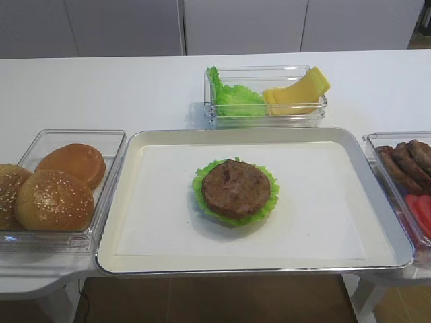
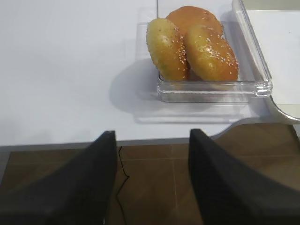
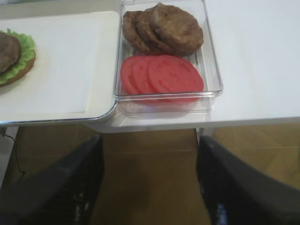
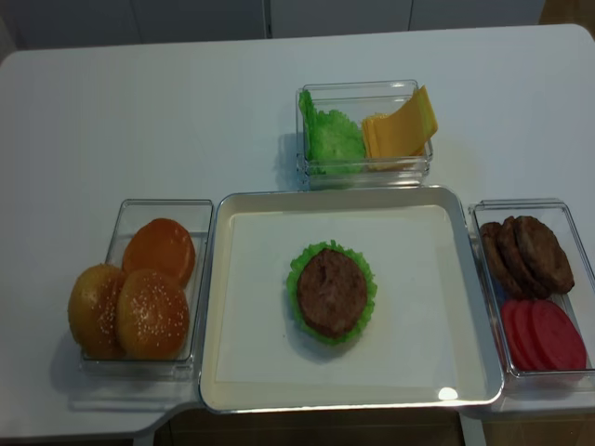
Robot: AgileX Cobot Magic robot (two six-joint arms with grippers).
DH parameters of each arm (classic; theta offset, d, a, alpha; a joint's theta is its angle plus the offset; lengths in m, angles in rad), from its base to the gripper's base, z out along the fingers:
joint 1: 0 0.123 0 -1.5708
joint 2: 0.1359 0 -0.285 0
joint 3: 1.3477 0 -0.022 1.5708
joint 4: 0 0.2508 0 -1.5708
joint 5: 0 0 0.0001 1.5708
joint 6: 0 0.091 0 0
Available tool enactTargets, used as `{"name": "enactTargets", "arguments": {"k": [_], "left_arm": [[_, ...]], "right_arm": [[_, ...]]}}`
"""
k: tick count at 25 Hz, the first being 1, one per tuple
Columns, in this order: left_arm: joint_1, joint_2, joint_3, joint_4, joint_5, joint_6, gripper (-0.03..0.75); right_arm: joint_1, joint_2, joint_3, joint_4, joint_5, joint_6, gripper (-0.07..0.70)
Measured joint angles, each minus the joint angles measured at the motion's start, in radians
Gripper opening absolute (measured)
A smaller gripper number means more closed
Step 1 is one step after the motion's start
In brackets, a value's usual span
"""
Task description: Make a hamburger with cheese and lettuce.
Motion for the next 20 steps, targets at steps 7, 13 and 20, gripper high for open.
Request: {"name": "enactTargets", "arguments": {"k": [7, 13, 20], "left_arm": [[0.000, 0.000, 0.000, 0.000, 0.000, 0.000, 0.370], [0.000, 0.000, 0.000, 0.000, 0.000, 0.000, 0.370], [0.000, 0.000, 0.000, 0.000, 0.000, 0.000, 0.370]], "right_arm": [[0.000, 0.000, 0.051, 0.002, -0.077, -0.002, 0.468], [0.000, 0.000, 0.077, 0.002, -0.112, -0.025, 0.468], [0.000, 0.000, 0.078, 0.002, -0.119, -0.029, 0.468]]}}
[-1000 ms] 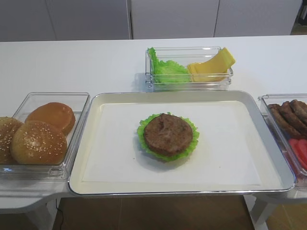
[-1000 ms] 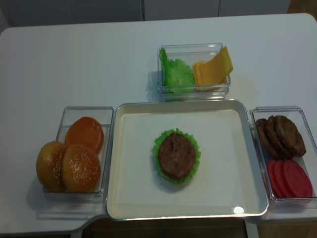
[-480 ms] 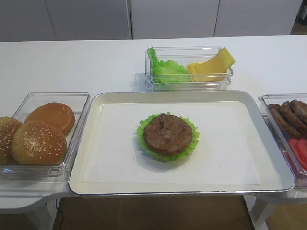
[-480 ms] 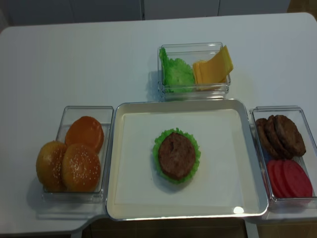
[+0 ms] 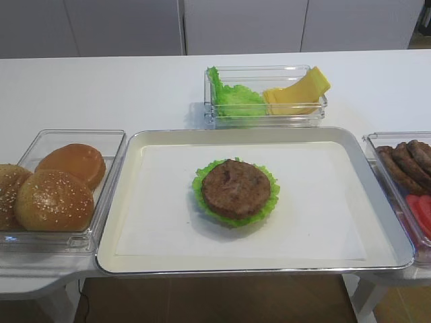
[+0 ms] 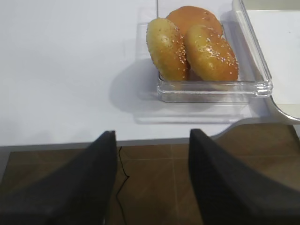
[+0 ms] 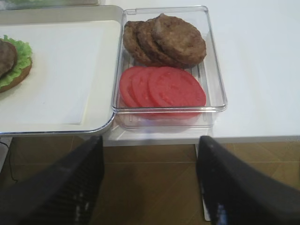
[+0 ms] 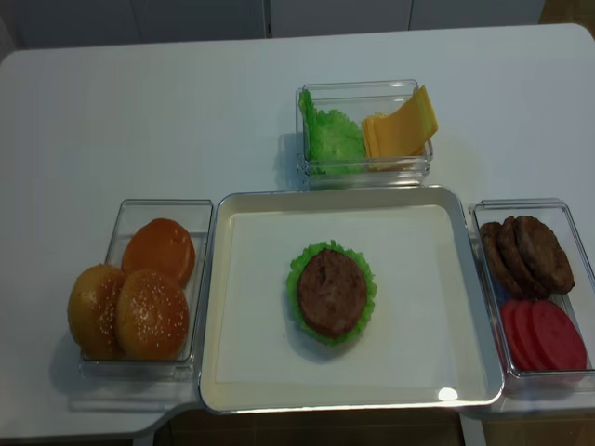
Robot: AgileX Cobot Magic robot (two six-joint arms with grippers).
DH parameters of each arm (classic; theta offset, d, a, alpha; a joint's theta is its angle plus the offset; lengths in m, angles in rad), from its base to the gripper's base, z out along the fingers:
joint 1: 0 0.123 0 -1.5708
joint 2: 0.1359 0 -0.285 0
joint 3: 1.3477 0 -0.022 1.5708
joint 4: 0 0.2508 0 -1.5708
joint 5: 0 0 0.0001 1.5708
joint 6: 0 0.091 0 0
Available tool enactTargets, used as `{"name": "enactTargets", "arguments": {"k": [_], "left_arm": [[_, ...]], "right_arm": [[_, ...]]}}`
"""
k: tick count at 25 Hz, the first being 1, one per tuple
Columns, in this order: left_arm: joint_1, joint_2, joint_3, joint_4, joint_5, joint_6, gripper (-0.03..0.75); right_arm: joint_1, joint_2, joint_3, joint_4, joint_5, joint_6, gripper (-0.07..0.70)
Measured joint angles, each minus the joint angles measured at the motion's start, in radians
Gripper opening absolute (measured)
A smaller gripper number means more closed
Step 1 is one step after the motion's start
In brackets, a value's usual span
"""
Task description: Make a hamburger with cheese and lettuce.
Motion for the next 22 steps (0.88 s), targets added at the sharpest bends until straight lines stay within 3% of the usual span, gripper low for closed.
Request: {"name": "enactTargets", "arguments": {"k": [22], "left_arm": [[0.000, 0.000, 0.000, -0.004, 0.000, 0.000, 0.370]], "right_arm": [[0.000, -0.070, 0.000, 0.000, -0.003, -0.002, 0.468]]}}
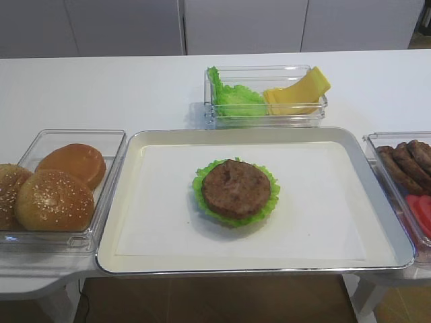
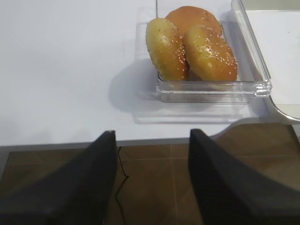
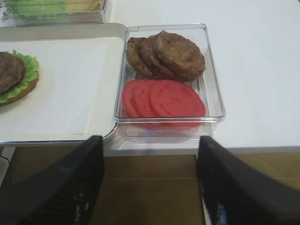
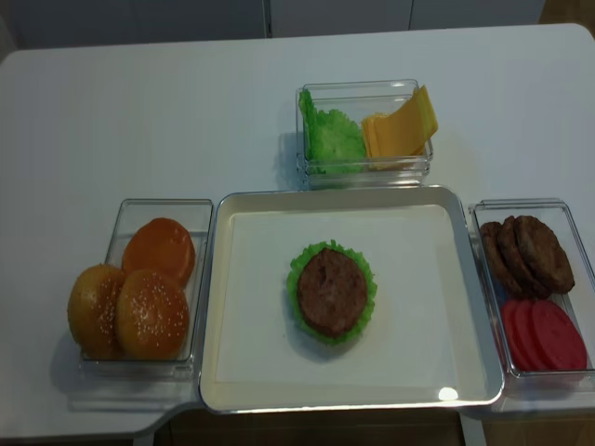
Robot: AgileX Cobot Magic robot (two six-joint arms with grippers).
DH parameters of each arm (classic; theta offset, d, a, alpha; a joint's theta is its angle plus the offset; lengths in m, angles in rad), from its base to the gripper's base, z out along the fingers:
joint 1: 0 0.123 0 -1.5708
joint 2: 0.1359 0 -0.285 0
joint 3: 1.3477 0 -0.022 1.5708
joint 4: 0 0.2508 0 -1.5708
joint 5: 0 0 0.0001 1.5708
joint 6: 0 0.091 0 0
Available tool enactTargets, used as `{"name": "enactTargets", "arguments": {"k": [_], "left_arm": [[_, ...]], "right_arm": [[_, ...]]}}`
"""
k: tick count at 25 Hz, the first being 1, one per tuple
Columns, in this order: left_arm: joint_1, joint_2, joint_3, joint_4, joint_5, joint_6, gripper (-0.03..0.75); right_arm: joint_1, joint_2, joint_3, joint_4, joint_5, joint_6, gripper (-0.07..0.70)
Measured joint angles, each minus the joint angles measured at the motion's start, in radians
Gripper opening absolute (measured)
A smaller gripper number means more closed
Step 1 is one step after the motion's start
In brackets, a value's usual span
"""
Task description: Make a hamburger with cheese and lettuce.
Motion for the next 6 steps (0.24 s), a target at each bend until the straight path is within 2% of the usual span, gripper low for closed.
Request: {"name": "enactTargets", "arguments": {"k": [6], "left_arm": [[0.000, 0.000, 0.000, 0.000, 0.000, 0.000, 0.370]], "right_arm": [[0.000, 0.000, 0.000, 0.000, 0.000, 0.000, 0.468]]}}
